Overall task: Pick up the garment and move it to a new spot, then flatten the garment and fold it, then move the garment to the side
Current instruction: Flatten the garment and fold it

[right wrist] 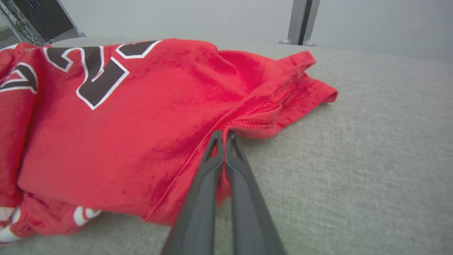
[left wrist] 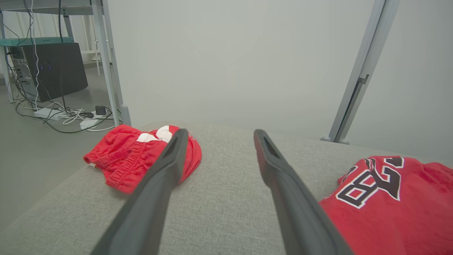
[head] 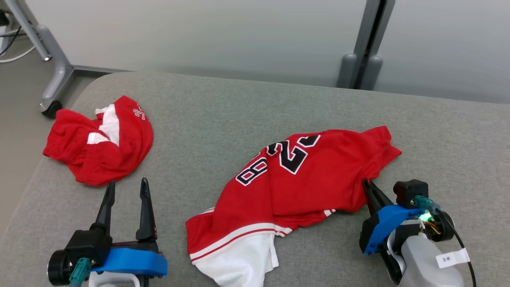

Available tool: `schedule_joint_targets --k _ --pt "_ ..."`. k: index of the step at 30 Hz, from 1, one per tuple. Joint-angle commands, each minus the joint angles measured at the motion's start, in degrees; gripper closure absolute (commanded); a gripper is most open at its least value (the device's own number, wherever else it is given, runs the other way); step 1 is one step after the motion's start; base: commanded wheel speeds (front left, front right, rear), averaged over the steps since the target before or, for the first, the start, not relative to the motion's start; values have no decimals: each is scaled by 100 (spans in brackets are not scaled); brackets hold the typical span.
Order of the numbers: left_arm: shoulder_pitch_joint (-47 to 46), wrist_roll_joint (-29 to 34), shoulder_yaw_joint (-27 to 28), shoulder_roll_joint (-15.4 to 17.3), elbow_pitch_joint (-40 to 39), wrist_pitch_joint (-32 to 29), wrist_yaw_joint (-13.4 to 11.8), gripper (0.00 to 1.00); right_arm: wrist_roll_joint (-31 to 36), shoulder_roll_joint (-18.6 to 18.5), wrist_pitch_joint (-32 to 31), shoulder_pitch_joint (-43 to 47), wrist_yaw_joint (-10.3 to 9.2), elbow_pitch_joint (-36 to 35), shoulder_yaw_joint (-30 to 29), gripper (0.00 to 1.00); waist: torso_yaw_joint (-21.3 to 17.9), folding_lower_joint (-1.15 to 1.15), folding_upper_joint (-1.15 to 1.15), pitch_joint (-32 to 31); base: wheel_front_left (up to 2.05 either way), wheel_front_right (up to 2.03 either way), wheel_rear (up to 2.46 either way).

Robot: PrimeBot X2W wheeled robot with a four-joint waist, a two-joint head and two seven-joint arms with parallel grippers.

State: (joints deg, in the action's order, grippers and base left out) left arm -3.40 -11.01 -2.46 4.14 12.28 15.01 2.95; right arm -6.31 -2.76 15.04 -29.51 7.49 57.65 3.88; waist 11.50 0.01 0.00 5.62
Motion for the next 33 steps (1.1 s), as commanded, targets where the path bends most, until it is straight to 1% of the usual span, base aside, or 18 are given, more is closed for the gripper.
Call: schedule_joint_targets --k 1,8,13,16,17,24,27,28,29,33 --pt "70 40 49 -7 9 25 26 0 -57 -22 18 218 1 -235 65 100 -103 -1 0 -73 0 0 0" --pt "212 64 143 -38 11 25 67 0 1 -22 19 998 1 -1464 279 100 -534 -1 0 -282 0 0 0" --pt "271 71 187 -62 1 25 87 0 158 -43 14 1728 1 -2276 240 100 -798 -1 0 -369 0 0 0" --pt "299 83 209 -78 8 25 91 0 222 -90 -198 2248 1 -2775 177 100 -947 -1 0 -380 0 0 0" --pt "299 83 209 -78 8 25 91 0 222 -90 -198 2248 1 -2775 177 100 -947 -1 0 -380 0 0 0" --pt "231 89 255 -97 20 25 108 0 253 -144 -950 3569 1 -4087 -123 100 -1189 -1 0 -311 0 0 0" --pt "192 108 254 -106 30 25 135 0 214 -137 -1191 3976 1 -4476 -302 100 -1240 -1 0 -282 0 0 0" --pt "189 115 255 -107 23 25 139 0 231 -131 -1232 4065 1 -4604 -348 47 -1252 -1 0 -270 0 0 0" --pt "189 120 267 -108 12 25 139 0 215 -122 -1281 4129 1 -4712 -403 0 -1268 -1 0 -259 0 0 0" --pt "173 146 301 -111 -29 25 148 0 200 -99 -1295 4099 1 -5068 -573 0 -1304 -1 0 -207 0 0 0"
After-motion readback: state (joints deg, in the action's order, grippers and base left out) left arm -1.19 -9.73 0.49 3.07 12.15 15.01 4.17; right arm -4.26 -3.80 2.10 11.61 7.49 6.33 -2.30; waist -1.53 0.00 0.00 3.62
